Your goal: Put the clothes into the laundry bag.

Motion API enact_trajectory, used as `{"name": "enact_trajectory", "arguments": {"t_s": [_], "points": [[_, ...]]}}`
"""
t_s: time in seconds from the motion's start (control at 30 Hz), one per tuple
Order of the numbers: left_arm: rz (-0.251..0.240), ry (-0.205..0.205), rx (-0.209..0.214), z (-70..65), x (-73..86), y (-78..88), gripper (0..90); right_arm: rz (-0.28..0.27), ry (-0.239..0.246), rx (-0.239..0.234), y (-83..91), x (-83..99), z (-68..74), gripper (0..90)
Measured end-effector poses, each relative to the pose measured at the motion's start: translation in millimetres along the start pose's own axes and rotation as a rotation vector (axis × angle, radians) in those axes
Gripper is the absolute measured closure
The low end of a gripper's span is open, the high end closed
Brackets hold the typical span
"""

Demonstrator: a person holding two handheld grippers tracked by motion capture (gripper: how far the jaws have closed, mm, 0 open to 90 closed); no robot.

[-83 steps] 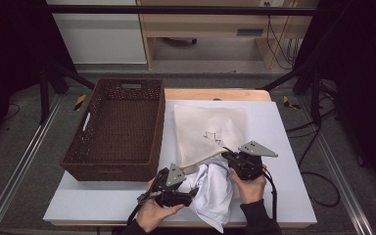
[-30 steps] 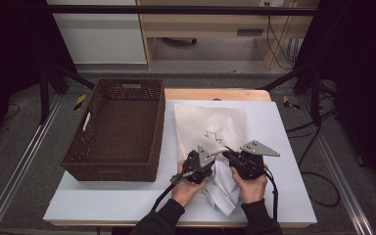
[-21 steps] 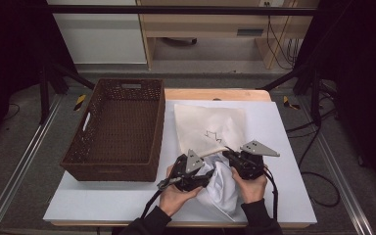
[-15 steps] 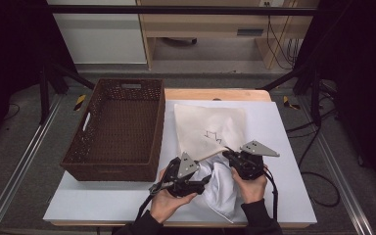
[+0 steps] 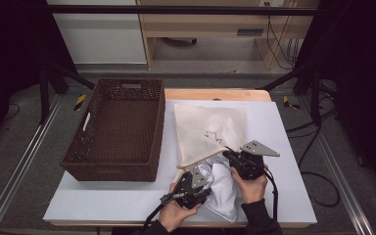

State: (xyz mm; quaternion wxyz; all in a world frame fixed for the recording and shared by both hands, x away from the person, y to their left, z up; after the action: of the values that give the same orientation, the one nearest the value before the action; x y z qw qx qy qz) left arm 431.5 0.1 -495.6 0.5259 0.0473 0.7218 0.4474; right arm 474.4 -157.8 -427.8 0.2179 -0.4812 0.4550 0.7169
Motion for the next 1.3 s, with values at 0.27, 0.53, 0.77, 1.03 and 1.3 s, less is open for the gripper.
{"name": "enact_trajectory", "arguments": {"t_s": [0.27,0.53,0.77,1.03,1.3], "points": [[-0.067,-0.037,-0.073,11.4,-32.4,0.1,87.5,-0.001,0.003,-0.001,0.2,-0.7,1.1,87.7],[-0.050,-0.049,-0.180,33.4,-45.0,-30.2,87.3,-0.011,-0.003,-0.004,3.0,-2.1,0.1,87.8],[-0.096,-0.015,-0.169,32.9,-41.3,-18.9,78.7,-0.007,-0.001,-0.006,1.8,-1.2,0.7,87.7],[-0.167,-0.010,-0.085,14.9,-40.3,28.1,49.7,-0.005,-0.004,-0.005,2.1,-1.1,-0.3,87.7],[-0.111,-0.022,-0.046,4.3,-16.7,47.1,41.0,-0.004,-0.003,-0.003,1.8,-0.9,-0.1,87.7]]}}
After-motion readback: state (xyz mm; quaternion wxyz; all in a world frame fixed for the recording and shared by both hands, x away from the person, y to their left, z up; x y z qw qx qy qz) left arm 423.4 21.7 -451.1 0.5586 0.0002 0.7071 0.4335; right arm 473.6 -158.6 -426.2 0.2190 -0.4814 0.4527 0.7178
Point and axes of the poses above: each handheld gripper's, and its own axes: y roughly backward along the jaws, x roughly out of its underside, z roughly to its left, the point moved 4 cm from there along -y, roughly forward along the jaws, and after that the axes turned 2 degrees about z, right-handed, at the moved point
